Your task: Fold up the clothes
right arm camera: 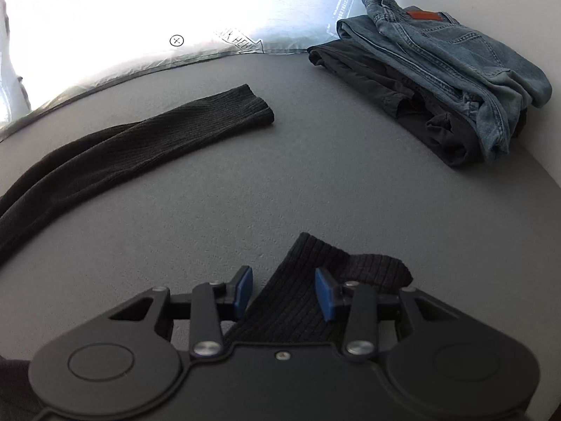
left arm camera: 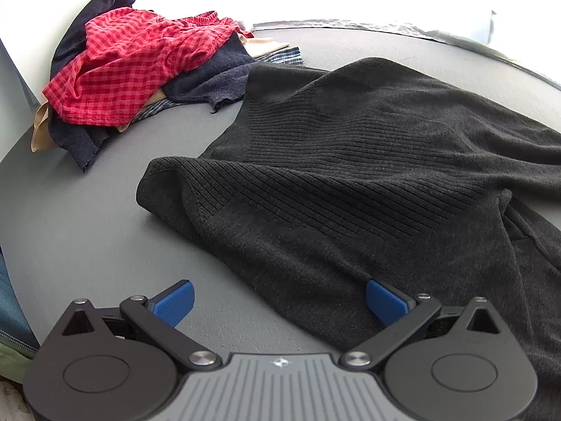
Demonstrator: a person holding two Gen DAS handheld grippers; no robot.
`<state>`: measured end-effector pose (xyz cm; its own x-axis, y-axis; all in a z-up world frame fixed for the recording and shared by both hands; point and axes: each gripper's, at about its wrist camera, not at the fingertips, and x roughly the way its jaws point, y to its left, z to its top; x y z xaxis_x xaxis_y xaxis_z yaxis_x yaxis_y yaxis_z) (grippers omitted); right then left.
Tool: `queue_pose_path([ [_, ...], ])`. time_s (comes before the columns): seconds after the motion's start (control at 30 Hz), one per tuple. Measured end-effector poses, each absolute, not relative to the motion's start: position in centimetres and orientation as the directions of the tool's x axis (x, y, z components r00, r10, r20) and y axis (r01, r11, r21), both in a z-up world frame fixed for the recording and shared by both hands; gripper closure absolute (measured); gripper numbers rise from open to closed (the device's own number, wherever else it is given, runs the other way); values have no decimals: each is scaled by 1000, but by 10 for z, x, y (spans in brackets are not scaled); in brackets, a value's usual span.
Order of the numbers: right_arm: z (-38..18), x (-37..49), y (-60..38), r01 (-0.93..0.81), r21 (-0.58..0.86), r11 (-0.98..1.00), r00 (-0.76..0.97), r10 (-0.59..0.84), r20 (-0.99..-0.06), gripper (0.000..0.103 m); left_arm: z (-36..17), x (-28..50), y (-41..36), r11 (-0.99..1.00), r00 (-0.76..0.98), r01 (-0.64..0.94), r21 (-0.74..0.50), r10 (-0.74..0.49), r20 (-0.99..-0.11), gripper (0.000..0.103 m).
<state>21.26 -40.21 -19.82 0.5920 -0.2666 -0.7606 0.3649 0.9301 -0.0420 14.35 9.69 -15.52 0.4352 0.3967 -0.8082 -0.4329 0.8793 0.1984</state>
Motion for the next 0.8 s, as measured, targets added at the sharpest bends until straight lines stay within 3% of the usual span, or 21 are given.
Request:
queue_pose_path([
  [0.03, -197, 208, -404, 367, -32, 930, 597, -262, -758, 91, -155, 143, 97, 879, 436, -434, 196, 395, -809, 0],
  [0.1, -195, 199, -408, 374, -15, 927, 607, -257, -752, 100, -156, 143, 99, 880, 437, -436, 186, 388, -811, 0],
  [0.3, -178, 146, -435, 468, -74, 880, 592, -375, -714, 101, -156, 142, 106, 880, 438, -454, 136, 354, -827, 0],
  [0.5, -191, 107, -452, 555, -106, 825, 444, -401, -801, 101, -157, 139, 126, 881, 430, -473, 27, 257, -865, 0],
  [0.57, -192, 100, -448, 571, -123, 812, 420, -417, -806, 99, -152, 138, 132, 893, 433, -450, 10, 228, -872, 0],
  [0.7, -178, 102, -429, 581, -126, 804, 431, -436, -790, 75, -131, 130, 151, 913, 500, -407, -39, 187, -845, 1],
  [0.8, -165, 114, -404, 564, -114, 818, 474, -433, -767, 69, -110, 134, 178, 917, 565, -392, -76, 175, -806, 2],
])
